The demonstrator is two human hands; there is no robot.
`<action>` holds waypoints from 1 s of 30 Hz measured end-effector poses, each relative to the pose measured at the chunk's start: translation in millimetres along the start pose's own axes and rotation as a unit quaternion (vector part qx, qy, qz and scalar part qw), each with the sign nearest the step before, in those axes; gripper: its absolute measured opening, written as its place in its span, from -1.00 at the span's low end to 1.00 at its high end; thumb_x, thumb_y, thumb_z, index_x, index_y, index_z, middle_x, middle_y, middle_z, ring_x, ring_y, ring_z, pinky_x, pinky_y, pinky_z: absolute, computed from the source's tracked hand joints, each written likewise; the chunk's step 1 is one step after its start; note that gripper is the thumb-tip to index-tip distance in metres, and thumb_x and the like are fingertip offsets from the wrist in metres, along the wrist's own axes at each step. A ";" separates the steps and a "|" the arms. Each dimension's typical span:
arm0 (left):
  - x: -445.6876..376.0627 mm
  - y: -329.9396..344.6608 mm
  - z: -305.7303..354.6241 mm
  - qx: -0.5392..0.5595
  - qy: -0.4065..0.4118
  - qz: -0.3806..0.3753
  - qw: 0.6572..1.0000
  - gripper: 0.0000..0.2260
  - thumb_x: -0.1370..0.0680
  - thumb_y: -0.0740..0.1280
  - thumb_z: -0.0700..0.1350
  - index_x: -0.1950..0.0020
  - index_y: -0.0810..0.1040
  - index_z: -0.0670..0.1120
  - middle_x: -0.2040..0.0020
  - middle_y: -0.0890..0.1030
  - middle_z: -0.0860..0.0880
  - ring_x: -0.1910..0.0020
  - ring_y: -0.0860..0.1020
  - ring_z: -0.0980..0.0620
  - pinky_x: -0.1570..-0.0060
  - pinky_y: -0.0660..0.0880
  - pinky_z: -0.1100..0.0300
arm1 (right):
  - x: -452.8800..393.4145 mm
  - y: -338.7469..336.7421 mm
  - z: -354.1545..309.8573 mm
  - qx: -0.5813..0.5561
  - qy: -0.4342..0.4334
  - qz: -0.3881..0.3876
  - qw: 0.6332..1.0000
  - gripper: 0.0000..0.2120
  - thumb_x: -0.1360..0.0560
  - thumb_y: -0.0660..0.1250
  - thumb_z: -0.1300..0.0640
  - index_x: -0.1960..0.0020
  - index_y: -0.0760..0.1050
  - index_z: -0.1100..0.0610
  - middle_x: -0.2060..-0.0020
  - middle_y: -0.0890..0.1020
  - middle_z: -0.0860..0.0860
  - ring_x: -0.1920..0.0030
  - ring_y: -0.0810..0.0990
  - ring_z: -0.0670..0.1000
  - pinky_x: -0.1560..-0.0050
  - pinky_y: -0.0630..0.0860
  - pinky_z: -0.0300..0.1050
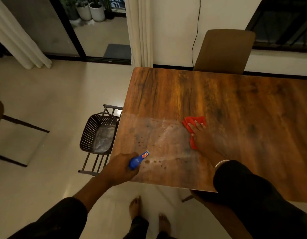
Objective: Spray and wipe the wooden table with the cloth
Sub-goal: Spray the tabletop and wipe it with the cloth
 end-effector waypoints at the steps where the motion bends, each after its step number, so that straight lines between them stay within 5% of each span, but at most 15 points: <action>1: 3.3 1.5 1.9 0.005 -0.002 0.001 1.000 -0.83 -0.47 0.40 -0.06 -0.04 0.53 0.06 0.21 0.61 0.06 0.26 0.57 0.14 0.20 0.49 0.26 | 4.7 0.3 2.3 -0.008 0.002 0.001 1.000 -0.47 -0.79 -0.09 0.13 -0.72 -0.14 0.10 -0.72 -0.09 0.02 -0.72 -0.13 0.05 -0.68 -0.14 0.03; 10: 16.2 21.7 0.9 0.031 -0.054 0.083 0.995 -0.91 -0.46 0.40 -0.07 0.09 0.53 -0.02 0.30 0.60 0.00 0.32 0.57 0.03 0.23 0.52 0.13 | 20.9 9.3 12.9 -0.118 0.026 0.000 0.993 -0.44 -0.78 0.02 0.05 -0.72 -0.07 0.07 -0.71 -0.05 0.11 -0.71 -0.07 0.12 -0.68 -0.12 0.07; 17: 13.2 9.1 -12.0 0.068 -0.027 0.112 0.991 -0.83 -0.47 0.41 -0.09 0.06 0.49 0.15 0.29 0.60 0.04 0.33 0.58 0.08 0.27 0.51 0.30 | 26.8 28.7 5.0 -0.141 0.055 0.047 0.987 -0.46 -0.77 0.04 0.01 -0.72 0.02 -0.02 -0.71 0.00 0.03 -0.71 -0.02 0.14 -0.67 -0.02 0.17; 22: 15.5 3.1 -19.1 0.048 0.001 0.091 0.995 -0.75 -0.47 0.42 -0.11 0.05 0.46 0.24 0.29 0.59 0.10 0.26 0.57 0.15 0.28 0.45 0.42 | 46.6 40.5 -99.9 -0.127 0.027 0.056 0.990 -0.45 -0.74 -0.10 -0.05 -0.72 -0.04 -0.08 -0.72 0.01 0.00 -0.70 0.00 0.13 -0.66 0.03 0.19; 26: 17.0 -2.3 -31.0 0.035 -0.002 0.078 0.996 -0.77 -0.46 0.42 -0.07 -0.03 0.49 0.18 0.23 0.63 0.08 0.25 0.60 0.15 0.20 0.54 0.26 | 52.3 58.1 -202.7 -0.110 -0.074 0.019 0.991 -0.41 -0.72 -0.27 -0.14 -0.72 -0.18 -0.06 -0.72 -0.14 0.03 -0.71 -0.19 0.17 -0.66 -0.07 0.25; 30: 17.5 -25.3 -45.0 0.018 0.001 0.103 0.995 -0.79 -0.46 0.43 -0.10 0.01 0.49 0.16 0.26 0.63 0.05 0.29 0.59 0.09 0.22 0.54 0.21 | 36.8 44.4 -172.9 -0.094 -0.068 0.050 0.992 -0.40 -0.70 -0.28 -0.10 -0.73 -0.12 -0.03 -0.72 -0.08 0.06 -0.71 -0.15 0.17 -0.67 -0.07 0.25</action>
Point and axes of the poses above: each hand's wrist, its own x-axis away from the middle knuckle, its own y-axis out of the palm, z = x × y, the point moved 10 cm from there along -x, towards the middle knuckle
